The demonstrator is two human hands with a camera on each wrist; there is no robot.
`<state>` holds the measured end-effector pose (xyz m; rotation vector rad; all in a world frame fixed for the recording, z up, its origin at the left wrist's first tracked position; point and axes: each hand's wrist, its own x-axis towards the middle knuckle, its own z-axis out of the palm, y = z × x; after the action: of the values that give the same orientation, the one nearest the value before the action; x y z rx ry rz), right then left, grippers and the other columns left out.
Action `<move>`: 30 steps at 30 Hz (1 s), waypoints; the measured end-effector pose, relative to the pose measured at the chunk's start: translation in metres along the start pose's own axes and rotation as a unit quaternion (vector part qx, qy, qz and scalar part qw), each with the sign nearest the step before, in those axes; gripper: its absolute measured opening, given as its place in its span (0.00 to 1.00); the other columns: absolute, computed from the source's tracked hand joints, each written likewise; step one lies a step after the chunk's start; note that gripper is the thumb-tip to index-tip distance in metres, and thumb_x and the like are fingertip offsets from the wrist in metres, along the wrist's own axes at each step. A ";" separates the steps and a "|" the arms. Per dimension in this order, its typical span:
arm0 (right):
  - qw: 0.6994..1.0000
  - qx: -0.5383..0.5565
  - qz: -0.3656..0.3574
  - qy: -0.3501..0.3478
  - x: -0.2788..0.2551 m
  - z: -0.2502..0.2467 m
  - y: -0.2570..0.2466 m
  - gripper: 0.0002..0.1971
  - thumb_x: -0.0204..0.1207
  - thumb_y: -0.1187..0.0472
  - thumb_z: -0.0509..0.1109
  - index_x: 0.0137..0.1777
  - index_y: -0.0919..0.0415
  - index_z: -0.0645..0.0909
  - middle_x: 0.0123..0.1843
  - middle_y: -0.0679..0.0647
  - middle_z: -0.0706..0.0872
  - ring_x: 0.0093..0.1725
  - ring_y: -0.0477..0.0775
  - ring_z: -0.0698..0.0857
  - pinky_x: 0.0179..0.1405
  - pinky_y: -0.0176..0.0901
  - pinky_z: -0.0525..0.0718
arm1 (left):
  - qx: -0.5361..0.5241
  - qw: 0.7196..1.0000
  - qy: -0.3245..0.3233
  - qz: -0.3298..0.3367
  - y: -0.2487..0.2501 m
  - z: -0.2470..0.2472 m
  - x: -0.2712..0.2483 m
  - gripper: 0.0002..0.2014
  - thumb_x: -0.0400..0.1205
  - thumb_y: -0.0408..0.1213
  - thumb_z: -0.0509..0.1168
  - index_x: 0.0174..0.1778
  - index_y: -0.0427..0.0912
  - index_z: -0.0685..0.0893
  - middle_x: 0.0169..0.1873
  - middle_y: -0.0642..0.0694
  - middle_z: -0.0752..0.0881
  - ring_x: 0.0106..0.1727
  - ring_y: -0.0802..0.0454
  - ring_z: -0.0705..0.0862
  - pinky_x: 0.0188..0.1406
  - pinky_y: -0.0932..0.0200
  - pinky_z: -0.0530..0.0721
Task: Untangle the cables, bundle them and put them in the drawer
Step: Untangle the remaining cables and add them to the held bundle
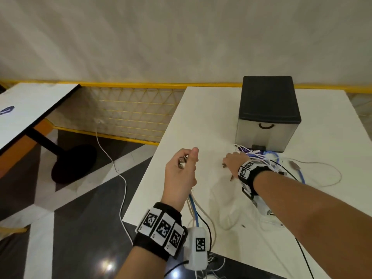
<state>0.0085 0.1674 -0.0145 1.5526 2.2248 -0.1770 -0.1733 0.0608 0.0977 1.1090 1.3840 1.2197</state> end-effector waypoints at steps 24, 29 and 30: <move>0.843 0.475 -0.091 0.234 -0.131 -0.056 0.037 0.13 0.87 0.51 0.51 0.49 0.52 0.76 0.44 0.54 0.85 0.45 0.56 0.83 0.49 0.47 0.80 | 0.054 0.981 -0.155 -0.102 -0.001 0.064 0.012 0.19 0.86 0.56 0.60 0.54 0.47 0.88 0.41 0.45 0.93 0.19 0.58 0.67 0.18 0.66 0.67; 0.887 0.409 -0.144 0.157 -0.161 -0.017 0.008 0.13 0.87 0.51 0.51 0.51 0.51 0.77 0.37 0.42 0.79 0.38 0.41 0.79 0.45 0.44 0.78 | -0.076 0.988 -0.118 -0.058 0.028 0.076 0.017 0.11 0.88 0.44 0.63 0.50 0.44 0.89 0.32 0.52 0.86 0.19 0.60 0.65 0.16 0.69 0.63; 0.859 0.478 -0.138 0.124 -0.164 -0.007 0.007 0.15 0.87 0.49 0.50 0.54 0.50 0.79 0.38 0.43 0.79 0.39 0.42 0.79 0.46 0.42 0.78 | -0.084 0.989 -0.117 -0.038 0.034 0.073 0.019 0.10 0.88 0.43 0.63 0.50 0.45 0.89 0.28 0.54 0.81 0.20 0.60 0.64 0.17 0.68 0.62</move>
<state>0.0607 0.0301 0.0596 1.7181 2.7363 -1.4289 -0.1023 0.0926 0.1257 1.0364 1.1157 1.0925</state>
